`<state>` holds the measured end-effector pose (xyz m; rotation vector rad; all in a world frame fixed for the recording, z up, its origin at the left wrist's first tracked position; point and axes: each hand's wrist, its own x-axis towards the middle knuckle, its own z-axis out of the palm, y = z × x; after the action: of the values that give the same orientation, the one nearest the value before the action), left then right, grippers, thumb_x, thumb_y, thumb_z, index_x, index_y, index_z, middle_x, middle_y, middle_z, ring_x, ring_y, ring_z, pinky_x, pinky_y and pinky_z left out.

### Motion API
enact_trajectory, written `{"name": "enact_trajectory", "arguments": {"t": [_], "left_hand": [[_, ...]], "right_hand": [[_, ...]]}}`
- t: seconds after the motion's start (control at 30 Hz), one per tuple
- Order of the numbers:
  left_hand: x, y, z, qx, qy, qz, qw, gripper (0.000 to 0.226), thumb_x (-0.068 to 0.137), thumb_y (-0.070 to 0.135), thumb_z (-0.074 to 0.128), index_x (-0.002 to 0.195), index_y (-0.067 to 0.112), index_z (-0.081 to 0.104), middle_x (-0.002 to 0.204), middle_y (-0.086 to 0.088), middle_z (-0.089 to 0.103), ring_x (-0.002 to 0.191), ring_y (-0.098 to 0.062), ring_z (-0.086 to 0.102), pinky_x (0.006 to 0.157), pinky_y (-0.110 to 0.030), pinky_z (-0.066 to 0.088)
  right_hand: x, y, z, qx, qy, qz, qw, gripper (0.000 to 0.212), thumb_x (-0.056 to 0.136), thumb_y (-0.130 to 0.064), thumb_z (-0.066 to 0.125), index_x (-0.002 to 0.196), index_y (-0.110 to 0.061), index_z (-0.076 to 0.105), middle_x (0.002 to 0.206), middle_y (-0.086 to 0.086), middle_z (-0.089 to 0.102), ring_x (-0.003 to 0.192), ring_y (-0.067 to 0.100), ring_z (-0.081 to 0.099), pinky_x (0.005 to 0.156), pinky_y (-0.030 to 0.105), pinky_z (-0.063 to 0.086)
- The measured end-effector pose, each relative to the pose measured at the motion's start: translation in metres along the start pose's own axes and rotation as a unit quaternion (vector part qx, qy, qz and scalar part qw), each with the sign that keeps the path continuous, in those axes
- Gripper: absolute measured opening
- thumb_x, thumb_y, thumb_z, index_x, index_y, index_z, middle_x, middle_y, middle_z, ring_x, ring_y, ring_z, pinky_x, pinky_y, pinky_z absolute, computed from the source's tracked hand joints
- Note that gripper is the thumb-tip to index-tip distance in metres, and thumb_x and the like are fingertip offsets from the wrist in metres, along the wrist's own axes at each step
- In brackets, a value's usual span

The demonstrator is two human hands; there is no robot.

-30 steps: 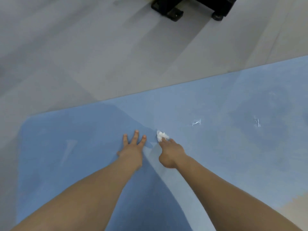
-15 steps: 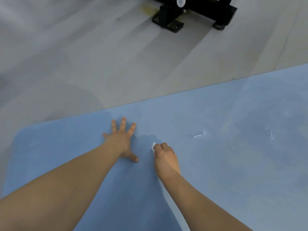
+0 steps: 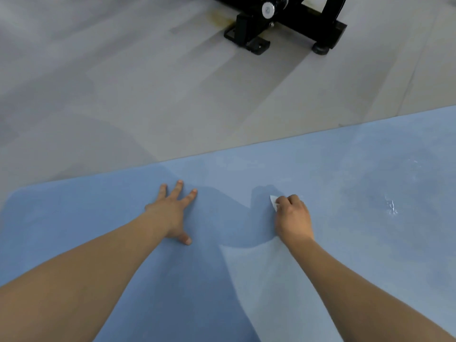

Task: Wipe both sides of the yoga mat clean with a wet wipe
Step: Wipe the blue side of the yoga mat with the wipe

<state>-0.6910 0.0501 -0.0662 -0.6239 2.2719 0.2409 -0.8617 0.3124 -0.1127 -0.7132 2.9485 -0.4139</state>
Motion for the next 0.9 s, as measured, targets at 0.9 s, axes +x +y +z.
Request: {"name": "enact_trajectory", "arguments": {"t": [0.9], "left_hand": [[-0.001, 0.003, -0.014, 0.025, 0.064, 0.009, 0.998, 0.121, 0.064, 0.074, 0.077, 0.155, 0.051, 0.0, 0.164, 0.006, -0.005, 0.149, -0.034, 0.009, 0.108, -0.054, 0.042]], "right_hand": [[0.013, 0.071, -0.013, -0.051, 0.069, -0.012, 0.996, 0.021, 0.067, -0.007, 0.054, 0.084, -0.01, 0.066, 0.08, 0.016, 0.06, 0.07, 0.039, 0.059, 0.063, 0.041, 0.048]]}}
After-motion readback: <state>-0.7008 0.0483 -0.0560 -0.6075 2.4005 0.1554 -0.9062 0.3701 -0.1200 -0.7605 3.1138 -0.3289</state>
